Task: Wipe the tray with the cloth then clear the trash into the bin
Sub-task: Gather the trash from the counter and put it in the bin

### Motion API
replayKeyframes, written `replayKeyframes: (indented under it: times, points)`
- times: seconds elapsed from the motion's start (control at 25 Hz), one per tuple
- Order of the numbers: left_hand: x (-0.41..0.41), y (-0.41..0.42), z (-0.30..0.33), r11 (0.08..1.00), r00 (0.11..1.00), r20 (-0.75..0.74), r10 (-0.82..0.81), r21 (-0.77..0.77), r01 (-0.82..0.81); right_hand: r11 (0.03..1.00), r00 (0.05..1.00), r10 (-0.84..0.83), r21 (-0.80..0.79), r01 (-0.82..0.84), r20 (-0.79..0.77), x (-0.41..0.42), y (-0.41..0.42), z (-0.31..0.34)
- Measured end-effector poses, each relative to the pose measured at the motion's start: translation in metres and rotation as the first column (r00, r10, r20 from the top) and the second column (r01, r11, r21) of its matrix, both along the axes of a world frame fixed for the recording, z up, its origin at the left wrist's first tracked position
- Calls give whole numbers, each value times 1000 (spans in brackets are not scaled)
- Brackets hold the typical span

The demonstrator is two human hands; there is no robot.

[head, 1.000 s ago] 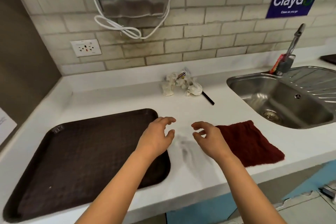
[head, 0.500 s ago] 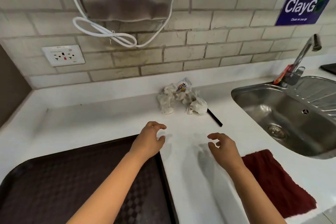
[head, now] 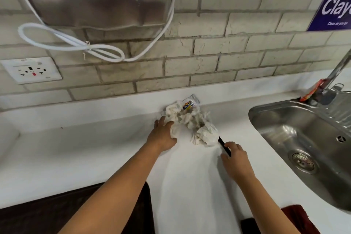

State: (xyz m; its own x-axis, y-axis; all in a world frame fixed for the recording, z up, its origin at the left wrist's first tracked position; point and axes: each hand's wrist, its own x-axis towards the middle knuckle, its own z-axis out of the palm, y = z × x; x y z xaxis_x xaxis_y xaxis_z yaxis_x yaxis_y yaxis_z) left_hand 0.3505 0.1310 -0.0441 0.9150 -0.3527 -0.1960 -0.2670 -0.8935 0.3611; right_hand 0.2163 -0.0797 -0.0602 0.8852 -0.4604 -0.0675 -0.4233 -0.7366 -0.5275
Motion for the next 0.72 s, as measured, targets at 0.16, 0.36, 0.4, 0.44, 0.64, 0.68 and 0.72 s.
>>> replayKeyframes:
  times: [0.16,0.36,0.4,0.44,0.64,0.68,0.72]
  points:
    - [24,-6,-16,998,998,-9,-55,21,55,996,1000,-15,86,16,-15,20,-6,-4]
    - [12,1,-19,995,994,104,42,-99,-31,993,993,-95,67,99,-65,11,-4,-1]
    - [8,4,-19,987,992,94,87,-146,-72,991,991,-109,67,115,-82,6,-2,0]
    - [3,7,-19,969,987,77,142,-216,-123,989,988,-122,68,129,-99,0,0,2]
    - [-28,16,-3,670,916,-135,377,-644,-370,981,976,-172,72,182,-131,-37,8,13]
    - [-37,17,2,567,898,-231,374,-709,-419,978,978,-177,89,186,-107,-44,11,17]
    - [-45,17,6,469,882,-320,346,-755,-458,977,981,-176,106,184,-76,-50,14,19]
